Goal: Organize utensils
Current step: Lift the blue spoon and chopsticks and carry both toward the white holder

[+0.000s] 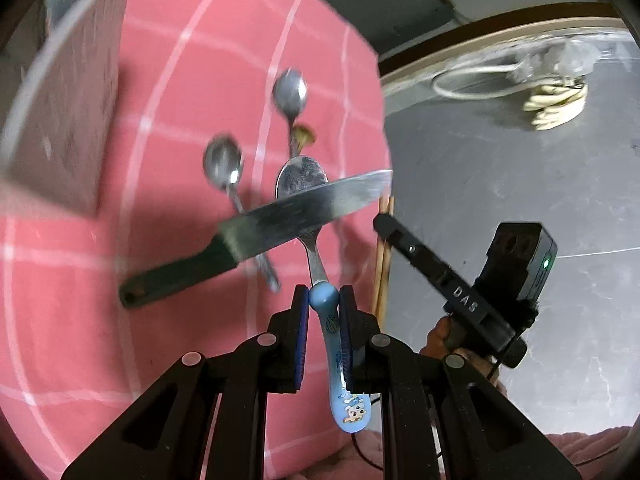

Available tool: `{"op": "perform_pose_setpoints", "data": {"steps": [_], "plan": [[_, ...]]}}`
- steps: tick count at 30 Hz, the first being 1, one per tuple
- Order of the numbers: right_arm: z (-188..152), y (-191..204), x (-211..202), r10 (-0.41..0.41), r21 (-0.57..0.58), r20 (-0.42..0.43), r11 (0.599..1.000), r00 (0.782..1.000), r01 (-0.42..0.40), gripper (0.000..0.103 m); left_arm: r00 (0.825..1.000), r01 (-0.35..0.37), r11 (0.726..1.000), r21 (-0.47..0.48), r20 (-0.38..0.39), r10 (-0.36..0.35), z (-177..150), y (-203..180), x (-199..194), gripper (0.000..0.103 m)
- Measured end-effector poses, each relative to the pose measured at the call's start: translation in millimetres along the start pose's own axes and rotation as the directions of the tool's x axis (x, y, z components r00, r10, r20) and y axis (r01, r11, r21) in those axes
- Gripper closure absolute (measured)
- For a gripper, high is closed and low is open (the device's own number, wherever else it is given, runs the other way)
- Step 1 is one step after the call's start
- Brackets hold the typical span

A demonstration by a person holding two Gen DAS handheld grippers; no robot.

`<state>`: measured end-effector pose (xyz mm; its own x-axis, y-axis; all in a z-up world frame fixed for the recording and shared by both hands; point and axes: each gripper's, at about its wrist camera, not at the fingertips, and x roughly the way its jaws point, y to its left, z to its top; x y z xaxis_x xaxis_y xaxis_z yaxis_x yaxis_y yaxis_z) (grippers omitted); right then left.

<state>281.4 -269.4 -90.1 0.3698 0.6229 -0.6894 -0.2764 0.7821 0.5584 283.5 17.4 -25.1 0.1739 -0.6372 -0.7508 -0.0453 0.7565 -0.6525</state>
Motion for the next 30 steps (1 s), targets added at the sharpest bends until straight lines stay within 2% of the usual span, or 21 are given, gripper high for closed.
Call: {"op": "perform_pose_setpoints", "data": {"steps": [5,10,15,17,21,24,25,27,28,30], "plan": [[13,23,-14,-0.008,-0.041,0.089,0.999,0.996,0.012,0.097,0.996,0.013,0.996,0.09,0.091,-0.021,4,-15,-21,0.092],[25,45,-31,-0.021,-0.088,0.187,0.995,0.982,0.038,0.097,0.983,0.041,0.984,0.172,0.169,-0.07,1,-32,-26,0.092],[35,62,-50,-0.023,-0.117,0.292,0.991,0.956,0.06,0.097,0.962,0.019,0.965,0.261,0.259,-0.089,-2,-49,-38,0.092],[41,70,-58,-0.011,-0.128,0.342,0.99,0.94,0.058,0.097,0.945,-0.013,0.956,0.293,0.316,-0.084,-3,-58,-42,0.092],[51,90,-72,0.049,-0.162,0.444,0.986,0.894,0.026,0.097,0.895,-0.085,0.939,0.332,0.439,-0.074,0,-66,-65,0.092],[58,109,-77,0.101,-0.189,0.502,0.982,0.859,-0.005,0.097,0.847,-0.146,0.931,0.336,0.529,-0.057,-1,-65,-88,0.092],[60,116,-77,0.122,-0.198,0.523,0.98,0.844,-0.019,0.097,0.82,-0.18,0.925,0.334,0.571,-0.046,-3,-64,-99,0.092],[65,133,-76,0.164,-0.219,0.561,0.975,0.811,-0.045,0.097,0.776,-0.235,0.916,0.324,0.63,-0.023,-6,-59,-116,0.092],[67,142,-75,0.186,-0.231,0.581,0.971,0.793,-0.058,0.097,0.746,-0.273,0.91,0.313,0.666,-0.006,-8,-54,-128,0.092],[71,164,-70,0.235,-0.257,0.616,0.962,0.752,-0.09,0.097,0.705,-0.328,0.897,0.295,0.709,0.024,-11,-46,-140,0.092]]}}
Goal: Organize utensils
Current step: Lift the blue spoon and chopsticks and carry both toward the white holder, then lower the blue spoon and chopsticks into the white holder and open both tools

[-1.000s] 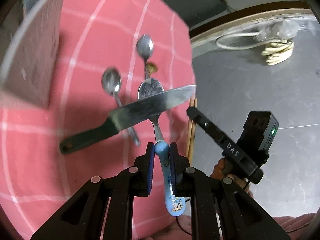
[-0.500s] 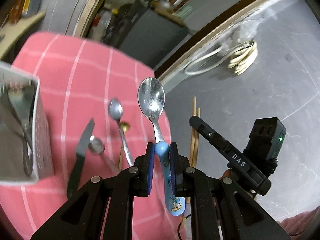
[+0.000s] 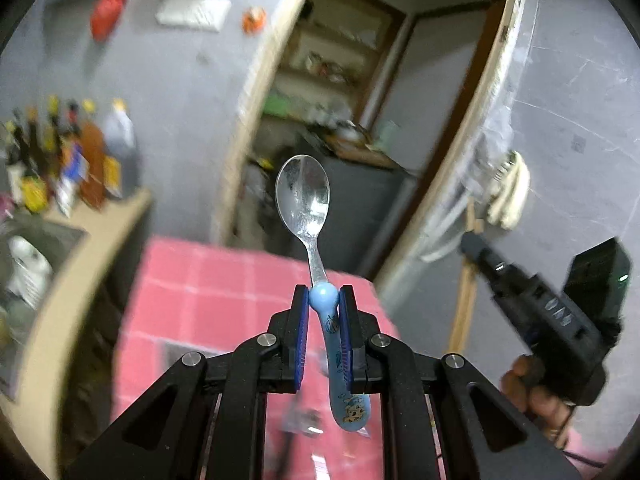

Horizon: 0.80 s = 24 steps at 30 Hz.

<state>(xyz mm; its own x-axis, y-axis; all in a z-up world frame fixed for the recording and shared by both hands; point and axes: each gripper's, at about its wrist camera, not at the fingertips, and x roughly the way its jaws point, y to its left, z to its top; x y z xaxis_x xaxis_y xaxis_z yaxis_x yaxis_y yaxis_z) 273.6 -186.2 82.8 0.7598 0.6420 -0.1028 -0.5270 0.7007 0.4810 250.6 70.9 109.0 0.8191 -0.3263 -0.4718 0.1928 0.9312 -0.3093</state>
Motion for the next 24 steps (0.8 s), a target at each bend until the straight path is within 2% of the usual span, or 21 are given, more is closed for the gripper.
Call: {"op": "perform_pose_setpoints", "data": {"steps": [3,7,10,14,17,24], "plan": [[-1,23,19,0.033,-0.012,0.069,0.999,0.997,-0.032,0.097,0.995,-0.078,0.996,0.041,0.062,0.076,-5,20,-9,0.092],[-10,45,44,0.059,-0.023,0.117,0.998,0.991,-0.057,0.097,0.987,-0.116,0.992,0.051,0.118,0.109,-19,45,-8,0.092],[-22,59,64,0.076,-0.038,0.13,0.997,0.989,-0.072,0.097,0.984,-0.111,0.993,0.046,0.144,0.104,-36,62,-8,0.092],[-40,63,87,0.084,-0.036,0.106,0.996,0.991,-0.081,0.097,0.986,-0.084,0.996,0.036,0.146,0.078,-44,77,-7,0.092],[-50,61,94,0.077,-0.032,0.101,0.997,0.992,-0.074,0.097,0.989,-0.061,0.997,0.043,0.134,0.055,-48,81,-4,0.092],[-67,51,101,0.044,0.001,0.082,0.999,0.996,-0.045,0.097,0.99,-0.063,0.997,0.048,0.126,0.057,-55,87,2,0.092]]}}
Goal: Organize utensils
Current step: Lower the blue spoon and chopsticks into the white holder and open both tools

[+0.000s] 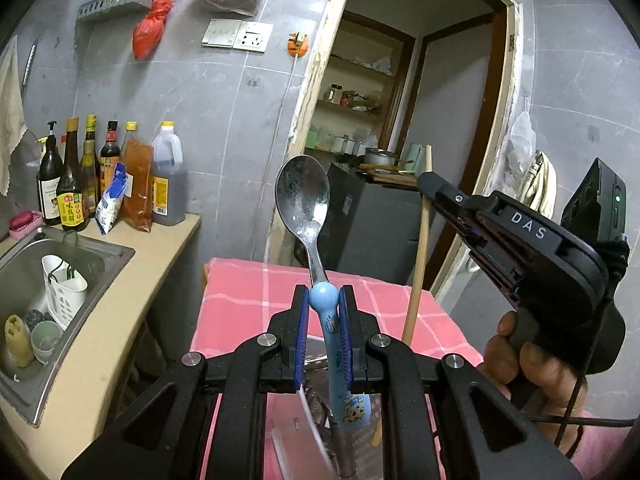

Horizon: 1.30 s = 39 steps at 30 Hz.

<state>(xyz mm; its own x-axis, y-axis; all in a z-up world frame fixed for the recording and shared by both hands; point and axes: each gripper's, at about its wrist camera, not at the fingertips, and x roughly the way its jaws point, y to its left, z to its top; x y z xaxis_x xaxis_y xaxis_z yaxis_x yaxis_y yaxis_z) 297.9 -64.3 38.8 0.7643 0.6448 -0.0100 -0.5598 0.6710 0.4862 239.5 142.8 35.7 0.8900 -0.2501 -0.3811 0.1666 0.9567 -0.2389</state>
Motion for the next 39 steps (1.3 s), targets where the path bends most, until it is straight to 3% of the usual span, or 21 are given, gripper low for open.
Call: {"op": "perform_pose_setpoints", "data": {"steps": [12,27,39], "plan": [[33,24,-4,0.024,-0.088,0.045,0.996,0.999,-0.02,0.097,1.0,0.016,1.0,-0.023,-0.006,-0.016,2,4,2,0.092],[-39,-3,1,-0.026,-0.084,-0.126,0.996,0.992,0.015,0.097,0.998,-0.011,0.999,0.05,-0.058,0.014,-26,-2,13,0.092],[-52,-8,-6,-0.001,-0.063,-0.215,0.998,0.977,-0.013,0.095,0.998,0.005,0.998,0.063,-0.064,-0.001,-29,-4,7,0.091]]}}
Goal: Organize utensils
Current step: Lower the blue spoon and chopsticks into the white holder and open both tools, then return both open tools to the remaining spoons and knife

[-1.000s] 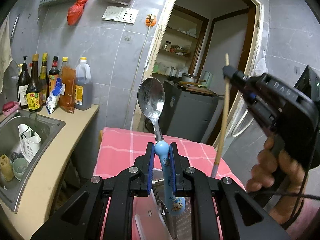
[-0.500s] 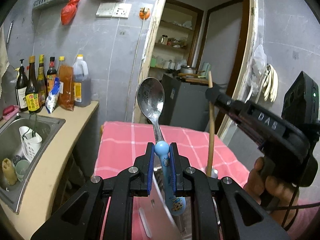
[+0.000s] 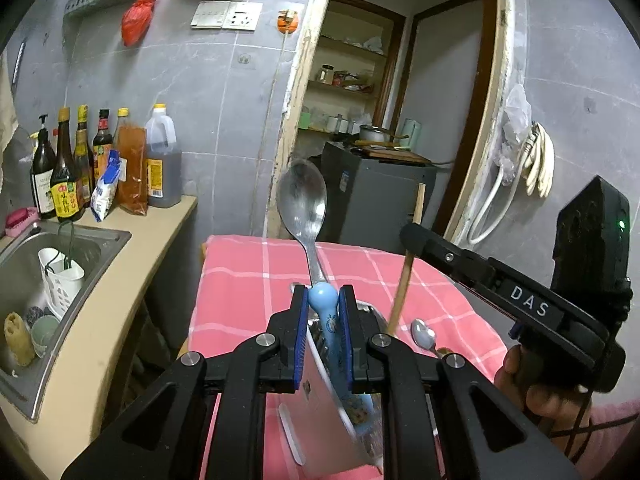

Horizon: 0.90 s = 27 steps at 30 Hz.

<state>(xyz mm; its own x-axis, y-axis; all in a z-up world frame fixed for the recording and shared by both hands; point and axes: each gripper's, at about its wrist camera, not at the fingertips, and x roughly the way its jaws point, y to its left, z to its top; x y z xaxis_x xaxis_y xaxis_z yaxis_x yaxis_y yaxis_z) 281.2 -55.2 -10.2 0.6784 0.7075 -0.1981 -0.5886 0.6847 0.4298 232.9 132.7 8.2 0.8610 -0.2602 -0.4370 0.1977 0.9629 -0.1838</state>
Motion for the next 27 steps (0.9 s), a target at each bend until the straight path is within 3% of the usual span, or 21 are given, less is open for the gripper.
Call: {"op": "perform_pose_setpoints", "data": {"steps": [7,9,15,17,20,27], "plan": [[1,-5,-4,0.007,0.009,-0.025,1.0,1.0,-0.006,0.095,1.0,-0.001,1.0,0.02,-0.001,0.001,-3,-7,0,0.091],[0,-8,-7,0.002,0.017,-0.028,1.0,1.0,-0.002,0.09,1.0,-0.005,1.0,0.001,-0.002,0.005,-3,-6,0,0.091],[11,-21,-37,-0.059,0.036,-0.004,0.998,0.998,0.059,0.063,1.0,-0.025,0.999,-0.024,0.015,0.025,-1,-14,-11,0.087],[15,-31,-55,-0.099,0.049,0.0,0.994,0.995,0.099,0.047,0.999,-0.026,0.999,-0.034,0.042,0.028,-1,-21,-20,0.064],[20,-49,-84,-0.173,0.057,-0.012,0.983,0.985,0.173,0.033,0.996,-0.02,0.999,-0.047,0.083,0.023,-1,-33,-32,0.057],[8,-92,-132,-0.324,0.041,-0.175,0.941,0.93,0.336,0.024,0.999,0.015,1.0,-0.002,0.029,-0.015,-14,-88,-37,0.057]]}}
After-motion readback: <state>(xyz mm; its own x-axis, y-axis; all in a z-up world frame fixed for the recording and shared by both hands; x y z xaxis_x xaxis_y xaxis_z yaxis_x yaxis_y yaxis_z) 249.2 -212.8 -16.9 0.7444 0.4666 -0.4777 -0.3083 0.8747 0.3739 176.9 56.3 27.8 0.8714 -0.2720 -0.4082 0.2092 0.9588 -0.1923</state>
